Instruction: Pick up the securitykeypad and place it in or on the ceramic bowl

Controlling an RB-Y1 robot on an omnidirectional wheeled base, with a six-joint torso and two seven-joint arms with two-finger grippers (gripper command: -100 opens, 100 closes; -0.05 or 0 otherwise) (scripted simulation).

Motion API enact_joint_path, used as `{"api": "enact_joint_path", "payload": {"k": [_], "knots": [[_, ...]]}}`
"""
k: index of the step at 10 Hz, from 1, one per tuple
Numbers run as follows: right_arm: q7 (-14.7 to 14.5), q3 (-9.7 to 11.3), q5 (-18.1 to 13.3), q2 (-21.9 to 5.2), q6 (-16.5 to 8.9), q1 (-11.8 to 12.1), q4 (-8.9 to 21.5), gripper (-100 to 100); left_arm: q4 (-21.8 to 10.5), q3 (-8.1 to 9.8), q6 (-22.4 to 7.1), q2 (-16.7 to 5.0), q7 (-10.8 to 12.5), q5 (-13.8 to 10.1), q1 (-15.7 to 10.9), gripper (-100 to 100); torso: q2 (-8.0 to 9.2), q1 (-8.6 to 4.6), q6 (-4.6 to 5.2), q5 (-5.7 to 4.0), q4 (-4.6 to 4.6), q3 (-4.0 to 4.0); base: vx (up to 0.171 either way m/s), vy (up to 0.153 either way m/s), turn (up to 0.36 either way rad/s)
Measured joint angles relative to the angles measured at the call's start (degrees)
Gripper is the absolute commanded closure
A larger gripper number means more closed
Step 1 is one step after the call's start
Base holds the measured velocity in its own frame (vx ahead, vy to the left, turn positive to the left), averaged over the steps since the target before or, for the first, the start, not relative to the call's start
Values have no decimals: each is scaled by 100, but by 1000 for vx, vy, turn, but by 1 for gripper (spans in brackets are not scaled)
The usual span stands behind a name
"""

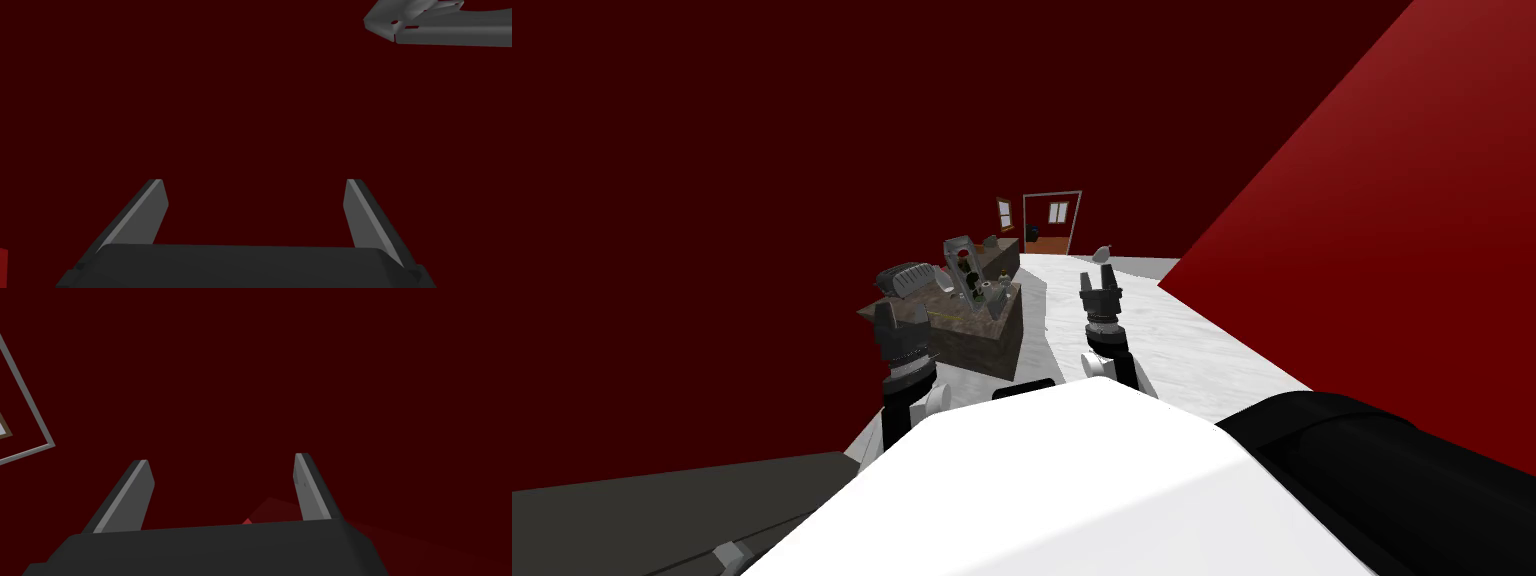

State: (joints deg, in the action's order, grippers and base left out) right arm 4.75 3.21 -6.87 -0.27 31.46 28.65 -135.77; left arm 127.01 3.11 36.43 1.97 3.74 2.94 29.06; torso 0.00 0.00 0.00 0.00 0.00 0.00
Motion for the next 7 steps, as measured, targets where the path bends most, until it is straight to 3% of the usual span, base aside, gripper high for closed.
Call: {"api": "enact_joint_path", "payload": {"k": [4, 6, 7], "knots": [[0, 0, 0, 0, 0, 0, 0, 0, -114, 132, 0, -689, -104, 130, 108, -100, -1, -12, 0, -3, 0, 0, 4, -39, 6], [0, 0, 0, 1, 0, 0, 0, 0, -206, 237, -28, -936, -217, 265, 195, -100, -1, -21, 0, -5, 0, -1, 4, -73, 22], [0, 1, 0, 1, 0, 0, 0, 0, -406, 331, 9, -1034, -333, 405, 253, -100, -1, -28, -1, -6, -1, -1, -6, -109, 32]]}}
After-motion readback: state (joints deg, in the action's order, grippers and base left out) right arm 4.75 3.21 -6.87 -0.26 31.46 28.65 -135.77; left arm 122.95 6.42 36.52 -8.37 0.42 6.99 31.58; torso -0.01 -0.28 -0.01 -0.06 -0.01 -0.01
